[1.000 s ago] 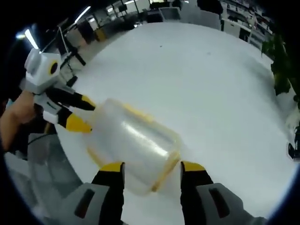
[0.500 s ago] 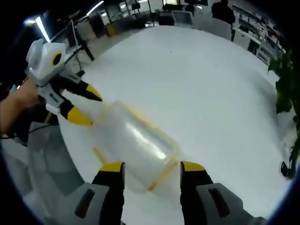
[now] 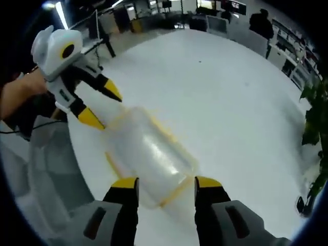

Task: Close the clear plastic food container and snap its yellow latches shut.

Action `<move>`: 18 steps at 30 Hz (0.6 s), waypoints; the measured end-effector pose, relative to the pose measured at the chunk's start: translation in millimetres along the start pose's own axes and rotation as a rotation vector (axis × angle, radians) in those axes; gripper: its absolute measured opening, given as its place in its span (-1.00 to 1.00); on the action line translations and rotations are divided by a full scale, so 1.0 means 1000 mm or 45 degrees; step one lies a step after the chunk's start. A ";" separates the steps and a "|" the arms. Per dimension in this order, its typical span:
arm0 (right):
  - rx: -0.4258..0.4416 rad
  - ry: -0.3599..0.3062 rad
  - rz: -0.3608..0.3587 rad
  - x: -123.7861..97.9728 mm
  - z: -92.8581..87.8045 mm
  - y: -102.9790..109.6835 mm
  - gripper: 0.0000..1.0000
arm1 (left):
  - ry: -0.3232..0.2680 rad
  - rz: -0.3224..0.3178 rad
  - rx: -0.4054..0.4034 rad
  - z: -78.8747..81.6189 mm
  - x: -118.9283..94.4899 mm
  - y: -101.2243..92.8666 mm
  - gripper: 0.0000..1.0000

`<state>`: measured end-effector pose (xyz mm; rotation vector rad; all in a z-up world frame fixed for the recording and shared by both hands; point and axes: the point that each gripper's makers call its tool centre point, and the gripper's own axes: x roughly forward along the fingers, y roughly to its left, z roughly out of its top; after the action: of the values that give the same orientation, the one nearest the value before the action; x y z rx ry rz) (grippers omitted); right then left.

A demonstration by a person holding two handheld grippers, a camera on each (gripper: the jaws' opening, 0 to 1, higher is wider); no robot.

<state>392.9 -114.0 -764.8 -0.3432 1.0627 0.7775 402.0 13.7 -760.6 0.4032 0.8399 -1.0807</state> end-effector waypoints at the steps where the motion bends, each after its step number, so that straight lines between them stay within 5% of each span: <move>1: -0.016 0.003 0.005 0.000 0.000 0.001 -0.17 | -0.002 -0.009 0.001 0.000 0.000 -0.002 -0.26; 8: -0.178 0.022 0.029 0.002 0.004 0.006 -0.27 | -0.027 -0.044 0.102 0.007 0.000 -0.008 -0.26; 18: -0.421 0.075 0.092 0.005 0.003 0.014 -0.28 | 0.066 -0.120 0.303 0.000 0.006 -0.017 -0.30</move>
<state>386.1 -100.4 -766.3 -0.6146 1.0050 1.0158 387.8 2.5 -763.8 0.5981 0.7841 -1.2676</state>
